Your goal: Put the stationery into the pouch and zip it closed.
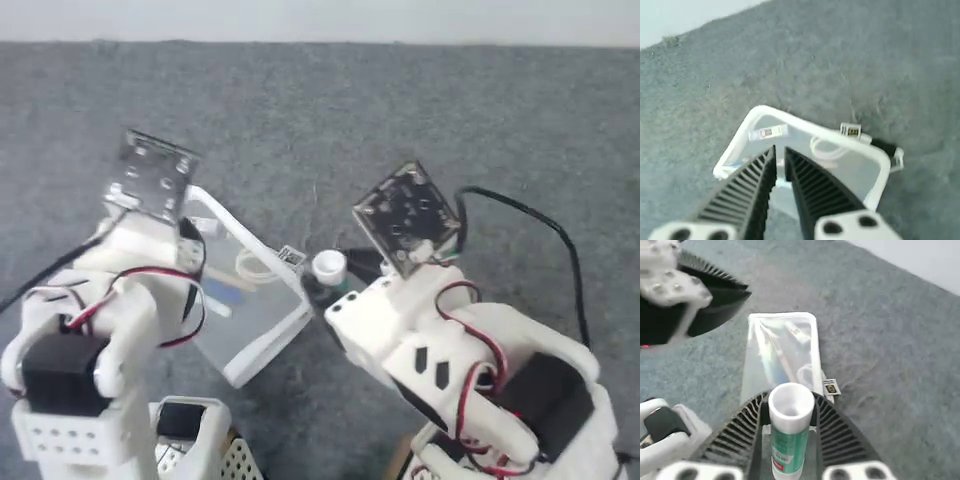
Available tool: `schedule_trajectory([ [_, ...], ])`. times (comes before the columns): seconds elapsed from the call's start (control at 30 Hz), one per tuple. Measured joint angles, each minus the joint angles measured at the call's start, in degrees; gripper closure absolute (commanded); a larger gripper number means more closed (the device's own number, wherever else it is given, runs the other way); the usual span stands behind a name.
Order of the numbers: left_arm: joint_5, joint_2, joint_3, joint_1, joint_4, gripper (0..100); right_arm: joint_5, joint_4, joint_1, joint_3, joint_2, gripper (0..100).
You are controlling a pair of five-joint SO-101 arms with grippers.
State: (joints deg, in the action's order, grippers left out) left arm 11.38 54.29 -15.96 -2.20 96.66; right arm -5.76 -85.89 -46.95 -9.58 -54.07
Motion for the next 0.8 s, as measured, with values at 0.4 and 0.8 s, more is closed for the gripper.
schedule_trajectory([
  [0.4,14.51,0.00,-20.13,2.90,-0.53,77,-4.66,20.75,14.42,-28.40,-22.77,99.3],
  [0.8,18.81,0.00,-38.86,13.01,-9.67,77,-9.41,27.52,14.68,-39.38,-28.04,99.3],
])
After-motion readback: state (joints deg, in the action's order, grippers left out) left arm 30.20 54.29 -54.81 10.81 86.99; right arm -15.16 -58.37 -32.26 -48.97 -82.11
